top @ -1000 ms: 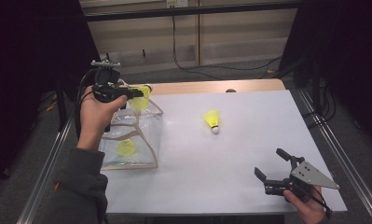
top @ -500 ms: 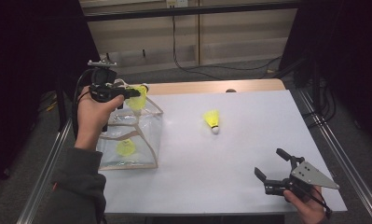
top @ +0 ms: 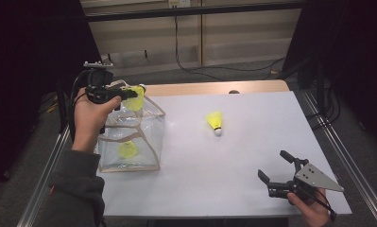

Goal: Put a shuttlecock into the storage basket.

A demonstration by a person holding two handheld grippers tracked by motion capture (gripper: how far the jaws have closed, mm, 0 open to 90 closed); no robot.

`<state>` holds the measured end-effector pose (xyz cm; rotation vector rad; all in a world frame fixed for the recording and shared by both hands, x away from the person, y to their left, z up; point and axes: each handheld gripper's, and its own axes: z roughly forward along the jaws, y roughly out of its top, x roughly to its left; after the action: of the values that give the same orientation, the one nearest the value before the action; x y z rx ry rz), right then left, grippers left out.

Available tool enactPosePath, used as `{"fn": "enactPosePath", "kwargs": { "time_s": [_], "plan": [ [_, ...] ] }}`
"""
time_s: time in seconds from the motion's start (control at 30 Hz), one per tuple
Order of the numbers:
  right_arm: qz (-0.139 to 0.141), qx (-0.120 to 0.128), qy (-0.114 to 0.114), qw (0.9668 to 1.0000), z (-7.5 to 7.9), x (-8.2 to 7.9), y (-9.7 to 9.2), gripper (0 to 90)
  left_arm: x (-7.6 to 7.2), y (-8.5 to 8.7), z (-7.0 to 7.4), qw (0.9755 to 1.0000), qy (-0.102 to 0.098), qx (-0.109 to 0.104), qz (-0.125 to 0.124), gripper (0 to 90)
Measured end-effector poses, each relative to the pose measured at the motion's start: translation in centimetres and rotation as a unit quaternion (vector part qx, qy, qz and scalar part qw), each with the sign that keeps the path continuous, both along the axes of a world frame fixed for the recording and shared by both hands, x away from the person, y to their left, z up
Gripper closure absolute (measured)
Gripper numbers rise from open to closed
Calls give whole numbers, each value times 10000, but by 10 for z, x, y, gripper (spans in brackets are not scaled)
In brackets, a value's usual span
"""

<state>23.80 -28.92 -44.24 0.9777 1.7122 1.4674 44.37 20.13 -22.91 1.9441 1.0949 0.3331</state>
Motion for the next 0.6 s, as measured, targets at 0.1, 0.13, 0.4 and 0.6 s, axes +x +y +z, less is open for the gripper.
{"fn": "enactPosePath", "kwargs": {
  "time_s": [0.1,0.13,0.4,0.6],
  "plan": [
    [5,4,-2,10000,0,0,0,9,1,3,-1,10000,-3,-10,63,834],
    [3,4,-1,10000,0,0,0,9,1,3,-1,9999,-7,-35,107,834],
    [-2,0,0,10000,0,0,0,9,2,11,-2,9998,-11,-7,212,834],
    [-2,0,1,10000,0,0,0,9,4,17,-3,9995,-3,3,310,834]
  ]
}}
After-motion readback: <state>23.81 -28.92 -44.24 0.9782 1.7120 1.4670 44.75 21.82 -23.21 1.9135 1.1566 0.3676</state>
